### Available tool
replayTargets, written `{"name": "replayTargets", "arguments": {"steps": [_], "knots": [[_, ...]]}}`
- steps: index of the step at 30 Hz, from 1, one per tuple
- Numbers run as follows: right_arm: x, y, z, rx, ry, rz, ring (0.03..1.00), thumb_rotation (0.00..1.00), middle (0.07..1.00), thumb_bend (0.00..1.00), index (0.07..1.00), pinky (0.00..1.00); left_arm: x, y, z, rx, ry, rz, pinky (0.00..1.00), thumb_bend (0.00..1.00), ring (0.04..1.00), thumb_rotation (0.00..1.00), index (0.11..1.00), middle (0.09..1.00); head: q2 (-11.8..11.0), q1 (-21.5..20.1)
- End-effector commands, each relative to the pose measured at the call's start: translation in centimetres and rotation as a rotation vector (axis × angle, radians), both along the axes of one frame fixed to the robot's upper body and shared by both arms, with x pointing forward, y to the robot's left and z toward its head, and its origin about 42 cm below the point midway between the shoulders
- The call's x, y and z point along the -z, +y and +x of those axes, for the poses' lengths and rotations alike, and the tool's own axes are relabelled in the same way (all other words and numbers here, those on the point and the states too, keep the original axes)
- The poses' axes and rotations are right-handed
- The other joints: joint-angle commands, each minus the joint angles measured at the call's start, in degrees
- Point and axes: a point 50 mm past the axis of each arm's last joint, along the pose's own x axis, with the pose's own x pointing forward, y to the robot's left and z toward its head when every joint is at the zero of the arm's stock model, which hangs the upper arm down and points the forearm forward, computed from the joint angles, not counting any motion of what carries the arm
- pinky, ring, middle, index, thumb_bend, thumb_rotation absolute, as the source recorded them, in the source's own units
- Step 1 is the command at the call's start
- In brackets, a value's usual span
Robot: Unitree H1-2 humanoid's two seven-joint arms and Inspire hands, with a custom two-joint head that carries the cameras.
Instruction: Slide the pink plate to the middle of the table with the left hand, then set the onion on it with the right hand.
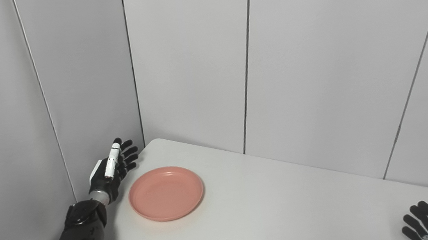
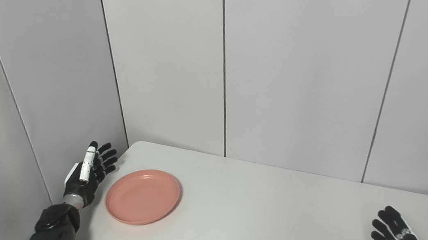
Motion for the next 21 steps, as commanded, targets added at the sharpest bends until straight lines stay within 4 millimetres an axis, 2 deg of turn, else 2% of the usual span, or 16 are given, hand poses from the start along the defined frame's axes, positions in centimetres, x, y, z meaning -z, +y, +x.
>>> {"name": "replayTargets", "arguments": {"steps": [1, 5, 11, 17, 21], "knots": [[2.0, -0.8, -1.6, 0.022, 0.056, 0.002, 0.909, 0.78, 0.919, 0.69, 0.923, 0.89, -2.8, 0.1, 1.4, 0.02, -0.101, 0.041, 0.83, 0.51, 0.85, 1.0, 0.832, 0.847, 0.1, -0.1], [1.9, -0.9, -1.6, 0.029, 0.055, -0.004, 0.908, 0.78, 0.917, 0.7, 0.921, 0.89, -2.2, -0.5, 1.4, 0.053, -0.089, 0.07, 0.87, 0.52, 0.858, 1.0, 0.837, 0.852, 0.3, -0.1], [1.7, -0.9, -1.6, 0.034, 0.059, 0.005, 0.896, 0.77, 0.906, 0.71, 0.907, 0.87, -1.5, -1.6, 1.6, 0.083, -0.087, 0.074, 0.85, 0.53, 0.851, 1.0, 0.812, 0.832, 0.4, -0.1], [1.6, -0.8, -1.6, 0.038, 0.062, 0.005, 0.895, 0.77, 0.906, 0.71, 0.904, 0.87, -1.4, -2.5, 1.7, 0.129, -0.066, 0.142, 0.89, 0.54, 0.872, 1.0, 0.836, 0.857, 0.4, -0.1], [1.4, -0.7, -1.7, 0.039, 0.065, 0.005, 0.893, 0.77, 0.903, 0.72, 0.899, 0.86, -1.2, -3.0, 1.8, 0.151, -0.06, 0.128, 0.87, 0.52, 0.852, 1.0, 0.843, 0.853, 0.5, -0.2]]}}
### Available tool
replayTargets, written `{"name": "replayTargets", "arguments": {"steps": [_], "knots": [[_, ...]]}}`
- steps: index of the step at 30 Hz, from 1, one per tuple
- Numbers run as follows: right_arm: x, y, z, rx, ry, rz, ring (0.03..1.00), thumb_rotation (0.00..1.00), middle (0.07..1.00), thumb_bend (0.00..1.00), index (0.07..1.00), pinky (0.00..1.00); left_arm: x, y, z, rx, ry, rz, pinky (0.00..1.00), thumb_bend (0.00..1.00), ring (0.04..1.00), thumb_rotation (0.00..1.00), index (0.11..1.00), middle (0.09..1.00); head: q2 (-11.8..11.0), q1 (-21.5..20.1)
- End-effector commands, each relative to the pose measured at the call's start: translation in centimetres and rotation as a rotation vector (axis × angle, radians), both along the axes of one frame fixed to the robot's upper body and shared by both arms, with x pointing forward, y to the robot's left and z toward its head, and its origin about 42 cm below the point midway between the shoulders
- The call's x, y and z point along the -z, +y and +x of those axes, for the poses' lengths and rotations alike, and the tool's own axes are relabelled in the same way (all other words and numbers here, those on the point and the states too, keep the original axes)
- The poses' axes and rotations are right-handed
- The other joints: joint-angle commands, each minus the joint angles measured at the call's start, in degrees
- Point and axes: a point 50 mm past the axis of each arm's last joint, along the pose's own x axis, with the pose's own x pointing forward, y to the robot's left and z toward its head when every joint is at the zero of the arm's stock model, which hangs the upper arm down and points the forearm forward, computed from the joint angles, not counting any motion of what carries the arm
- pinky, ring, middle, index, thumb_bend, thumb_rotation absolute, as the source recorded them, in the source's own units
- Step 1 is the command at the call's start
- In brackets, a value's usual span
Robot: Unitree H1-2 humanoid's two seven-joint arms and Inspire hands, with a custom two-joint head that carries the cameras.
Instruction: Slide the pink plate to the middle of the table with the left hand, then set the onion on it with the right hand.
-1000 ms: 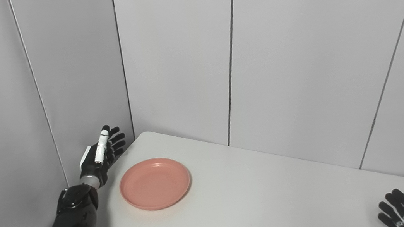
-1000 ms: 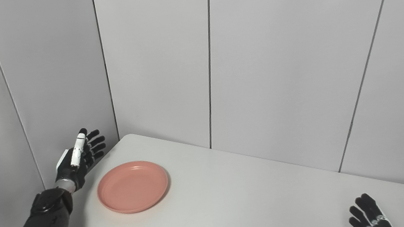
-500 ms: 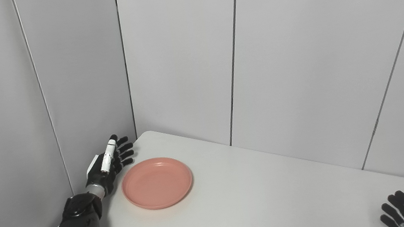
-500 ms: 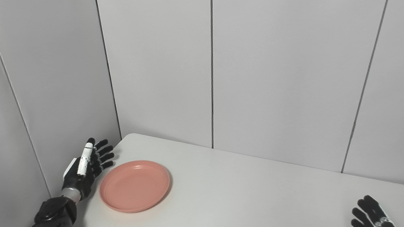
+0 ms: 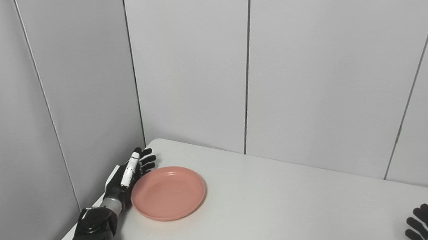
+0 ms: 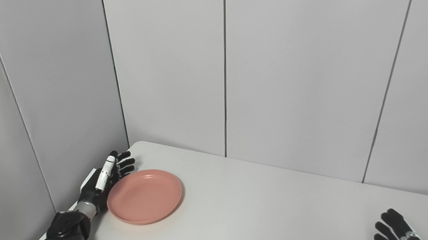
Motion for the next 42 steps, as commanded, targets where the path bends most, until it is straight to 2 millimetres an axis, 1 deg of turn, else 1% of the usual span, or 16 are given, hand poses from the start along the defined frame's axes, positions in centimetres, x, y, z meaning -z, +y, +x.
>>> {"name": "replayTargets", "arguments": {"steps": [1, 5, 7, 12, 16, 17, 20, 21, 26, 31, 33, 36, 42], "knots": [[1.6, -0.4, -1.3, 0.014, 0.058, 0.003, 0.899, 0.77, 0.908, 0.71, 0.905, 0.87, -2.6, -0.2, 1.5, 0.035, -0.069, 0.019, 0.88, 0.52, 0.857, 1.0, 0.852, 0.858, 0.2, -0.3], [1.5, -0.3, -1.2, 0.018, 0.056, 0.006, 0.905, 0.77, 0.914, 0.71, 0.913, 0.89, -2.4, -0.7, 1.6, 0.039, -0.065, 0.014, 0.9, 0.53, 0.88, 1.0, 0.871, 0.874, 0.3, -0.6], [1.4, -0.2, -1.2, 0.023, 0.057, 0.01, 0.897, 0.77, 0.905, 0.71, 0.904, 0.87, -2.4, -1.1, 1.7, 0.031, -0.071, 0.001, 0.89, 0.52, 0.87, 1.0, 0.857, 0.863, 0.2, -0.9], [1.2, 0.1, -1.2, 0.027, 0.06, 0.017, 0.888, 0.75, 0.895, 0.7, 0.891, 0.86, -2.6, -2.3, 1.7, 0.034, -0.078, -0.016, 0.9, 0.5, 0.872, 1.0, 0.849, 0.856, 0.2, -1.4], [1.1, 0.4, -1.2, 0.027, 0.058, 0.02, 0.906, 0.75, 0.908, 0.67, 0.905, 0.9, -2.5, -3.1, 1.7, 0.038, -0.082, -0.009, 0.9, 0.49, 0.874, 1.0, 0.844, 0.853, 0.4, -2.1], [1.1, 0.4, -1.2, 0.027, 0.058, 0.021, 0.918, 0.75, 0.918, 0.66, 0.916, 0.92, -2.5, -3.4, 1.8, 0.043, -0.082, -0.011, 0.9, 0.49, 0.876, 1.0, 0.848, 0.857, 0.4, -2.1], [1.0, 0.6, -1.2, 0.027, 0.058, 0.019, 0.934, 0.76, 0.932, 0.63, 0.935, 0.95, -2.4, -4.2, 1.9, 0.048, -0.077, -0.033, 0.9, 0.5, 0.879, 1.0, 0.858, 0.864, 0.5, -2.6], [1.0, 0.6, -1.2, 0.027, 0.058, 0.019, 0.944, 0.76, 0.94, 0.62, 0.943, 0.97, -2.2, -4.5, 1.9, 0.05, -0.072, -0.04, 0.9, 0.51, 0.879, 1.0, 0.859, 0.865, 0.5, -2.6], [0.9, 0.7, -1.1, 0.032, 0.054, 0.017, 0.956, 0.76, 0.952, 0.58, 0.955, 0.99, -1.4, -6.2, 2.0, 0.072, -0.044, -0.054, 0.91, 0.52, 0.892, 1.0, 0.875, 0.88, 0.6, -2.9], [0.7, 0.8, -1.0, 0.037, 0.049, 0.017, 0.955, 0.75, 0.95, 0.55, 0.956, 1.0, -0.8, -7.8, 2.3, 0.09, -0.037, -0.063, 0.89, 0.51, 0.886, 1.0, 0.866, 0.875, 0.7, -3.1], [0.6, 0.9, -1.0, 0.039, 0.042, 0.012, 0.951, 0.75, 0.948, 0.54, 0.957, 0.99, -0.6, -8.4, 2.6, 0.104, -0.031, -0.059, 0.89, 0.54, 0.885, 1.0, 0.87, 0.878, 1.1, -3.2], [0.4, 1.0, -1.0, 0.04, 0.038, 0.009, 0.957, 0.75, 0.954, 0.54, 0.962, 1.0, -0.2, -9.2, 2.7, 0.112, -0.02, -0.054, 0.88, 0.55, 0.879, 1.0, 0.868, 0.872, 1.1, -3.3], [0.1, 1.1, -0.8, 0.04, 0.029, 0.007, 0.961, 0.75, 0.96, 0.51, 0.967, 1.0, 0.7, -10.8, 3.0, 0.122, -0.003, -0.067, 0.88, 0.55, 0.874, 1.0, 0.863, 0.865, 1.2, -3.5]]}}
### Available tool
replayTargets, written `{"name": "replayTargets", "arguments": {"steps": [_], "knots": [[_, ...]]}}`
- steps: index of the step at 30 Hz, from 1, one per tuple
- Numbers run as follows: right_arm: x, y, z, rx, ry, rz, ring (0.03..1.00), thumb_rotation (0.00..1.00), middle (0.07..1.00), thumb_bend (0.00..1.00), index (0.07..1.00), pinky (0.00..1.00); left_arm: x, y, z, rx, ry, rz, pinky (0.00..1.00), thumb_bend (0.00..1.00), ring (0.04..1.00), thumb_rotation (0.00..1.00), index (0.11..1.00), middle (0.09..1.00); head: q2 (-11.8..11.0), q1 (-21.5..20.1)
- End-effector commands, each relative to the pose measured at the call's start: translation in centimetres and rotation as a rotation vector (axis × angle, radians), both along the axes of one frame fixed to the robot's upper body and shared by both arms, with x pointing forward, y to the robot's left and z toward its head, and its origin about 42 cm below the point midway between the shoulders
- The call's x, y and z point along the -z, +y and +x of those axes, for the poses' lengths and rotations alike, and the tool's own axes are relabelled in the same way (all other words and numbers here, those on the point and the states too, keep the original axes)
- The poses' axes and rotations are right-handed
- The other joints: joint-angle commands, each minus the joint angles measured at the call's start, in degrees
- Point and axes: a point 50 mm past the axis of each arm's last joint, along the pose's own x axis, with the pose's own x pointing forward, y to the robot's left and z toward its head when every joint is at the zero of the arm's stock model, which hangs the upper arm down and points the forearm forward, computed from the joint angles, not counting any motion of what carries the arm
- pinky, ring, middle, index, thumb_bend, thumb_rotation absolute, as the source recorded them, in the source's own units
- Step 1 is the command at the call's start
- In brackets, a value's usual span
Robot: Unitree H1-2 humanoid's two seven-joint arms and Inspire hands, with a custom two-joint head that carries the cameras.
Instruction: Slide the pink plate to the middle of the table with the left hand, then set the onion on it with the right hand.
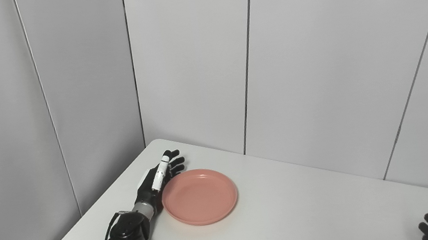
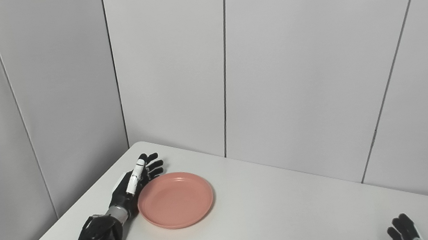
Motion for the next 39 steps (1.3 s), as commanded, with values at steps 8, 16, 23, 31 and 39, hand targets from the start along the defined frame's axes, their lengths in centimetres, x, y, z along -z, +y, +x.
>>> {"name": "replayTargets", "arguments": {"steps": [8, 16, 23, 31, 39], "knots": [[0.0, 0.8, -0.3, -0.003, 0.005, 0.008, 0.969, 0.76, 0.965, 0.51, 0.974, 1.0, 0.0, -4.1, 1.7, 0.078, -0.006, -0.009, 0.88, 0.56, 0.87, 1.0, 0.858, 0.86, 0.2, -0.7], [-0.1, 1.1, -0.2, 0.003, 0.0, 0.004, 0.977, 0.76, 0.969, 0.47, 0.975, 1.0, -0.1, -5.8, 1.6, 0.1, -0.028, -0.018, 0.88, 0.55, 0.874, 1.0, 0.859, 0.865, 0.6, -1.7], [0.1, 1.2, -0.1, 0.005, 0.004, -0.004, 0.981, 0.76, 0.973, 0.48, 0.984, 1.0, -0.3, -7.6, 1.5, 0.132, -0.051, -0.049, 0.89, 0.55, 0.878, 1.0, 0.858, 0.864, 0.7, -2.0], [0.3, 1.4, 0.1, 0.003, 0.004, -0.003, 0.977, 0.76, 0.968, 0.49, 0.981, 1.0, -0.1, -9.5, 1.2, 0.158, -0.04, -0.052, 0.88, 0.55, 0.875, 1.0, 0.852, 0.858, 1.0, -2.7], [0.3, 1.8, 0.2, 0.001, 0.0, 0.003, 0.975, 0.75, 0.963, 0.5, 0.972, 1.0, 0.4, -10.5, 0.6, 0.183, -0.025, -0.053, 0.89, 0.55, 0.879, 1.0, 0.861, 0.866, 1.9, -6.3]]}}
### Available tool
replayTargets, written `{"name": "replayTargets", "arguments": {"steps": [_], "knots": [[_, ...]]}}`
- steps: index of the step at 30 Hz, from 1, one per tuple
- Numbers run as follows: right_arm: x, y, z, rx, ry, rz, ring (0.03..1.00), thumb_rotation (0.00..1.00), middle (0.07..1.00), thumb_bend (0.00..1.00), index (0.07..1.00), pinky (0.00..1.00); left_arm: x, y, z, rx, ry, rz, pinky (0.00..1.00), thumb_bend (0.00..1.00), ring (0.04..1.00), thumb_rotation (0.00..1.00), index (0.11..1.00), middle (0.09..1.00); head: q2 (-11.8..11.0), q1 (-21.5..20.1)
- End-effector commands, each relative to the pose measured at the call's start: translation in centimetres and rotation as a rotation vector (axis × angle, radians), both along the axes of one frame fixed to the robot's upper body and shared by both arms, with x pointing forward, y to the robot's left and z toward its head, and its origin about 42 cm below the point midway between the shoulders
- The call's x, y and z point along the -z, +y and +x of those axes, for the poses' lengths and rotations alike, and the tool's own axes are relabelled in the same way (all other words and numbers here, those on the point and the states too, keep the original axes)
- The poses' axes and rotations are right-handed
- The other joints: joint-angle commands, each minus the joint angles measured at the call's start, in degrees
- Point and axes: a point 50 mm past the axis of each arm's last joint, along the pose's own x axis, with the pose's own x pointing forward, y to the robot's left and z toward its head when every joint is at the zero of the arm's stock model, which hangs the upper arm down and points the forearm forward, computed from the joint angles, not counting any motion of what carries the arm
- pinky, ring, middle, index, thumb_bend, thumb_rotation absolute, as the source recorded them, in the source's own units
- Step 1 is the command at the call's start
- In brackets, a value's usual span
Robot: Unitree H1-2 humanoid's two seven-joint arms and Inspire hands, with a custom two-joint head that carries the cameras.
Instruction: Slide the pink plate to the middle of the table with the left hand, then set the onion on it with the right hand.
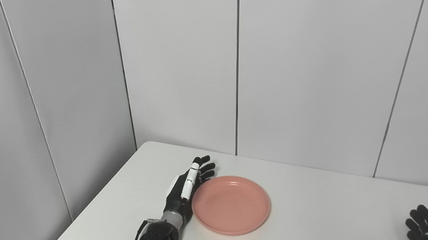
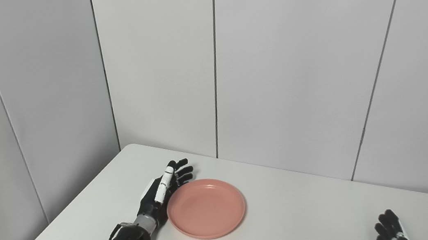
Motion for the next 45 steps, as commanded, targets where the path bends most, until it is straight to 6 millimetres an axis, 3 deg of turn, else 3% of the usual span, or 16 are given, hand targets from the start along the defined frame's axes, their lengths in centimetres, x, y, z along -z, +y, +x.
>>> {"name": "replayTargets", "arguments": {"steps": [1, 7, 16, 20, 29, 45], "knots": [[0.3, 1.0, 0.0, -0.006, -0.007, 0.018, 0.973, 0.75, 0.962, 0.5, 0.97, 1.0, -0.1, -2.2, 0.2, 0.065, 0.006, -0.021, 0.89, 0.55, 0.88, 1.0, 0.861, 0.867, 0.6, -2.8], [0.4, 2.1, 0.1, -0.008, 0.0, 0.008, 0.965, 0.73, 0.949, 0.55, 0.955, 1.0, -0.5, -2.6, -0.3, 0.082, 0.01, -0.058, 0.9, 0.53, 0.887, 1.0, 0.869, 0.871, 2.7, -9.7], [-0.9, 4.5, 0.1, 0.04, 0.03, 0.02, 0.96, 0.69, 0.933, 0.57, 0.921, 0.99, -0.5, -3.9, 0.0, 0.131, 0.014, -0.08, 0.9, 0.54, 0.887, 1.0, 0.867, 0.876, 4.8, -16.4], [-1.2, 5.1, 0.2, 0.064, 0.04, 0.024, 0.946, 0.67, 0.919, 0.58, 0.897, 0.97, -0.3, -4.4, 0.0, 0.157, 0.018, -0.088, 0.91, 0.54, 0.896, 1.0, 0.879, 0.886, 5.4, -17.8], [-1.9, 5.7, 0.2, 0.083, 0.046, -0.022, 0.946, 0.72, 0.911, 0.63, 0.892, 0.99, -0.4, -6.0, 0.0, 0.189, 0.023, -0.1, 0.91, 0.55, 0.894, 1.0, 0.877, 0.883, 6.9, -19.9], [-2.2, 5.9, 0.2, 0.096, 0.042, -0.019, 0.941, 0.72, 0.906, 0.61, 0.89, 0.99, 0.5, -8.2, -1.3, 0.181, 0.042, -0.119, 0.91, 0.57, 0.899, 1.0, 0.889, 0.893, 7.2, -22.1]]}}
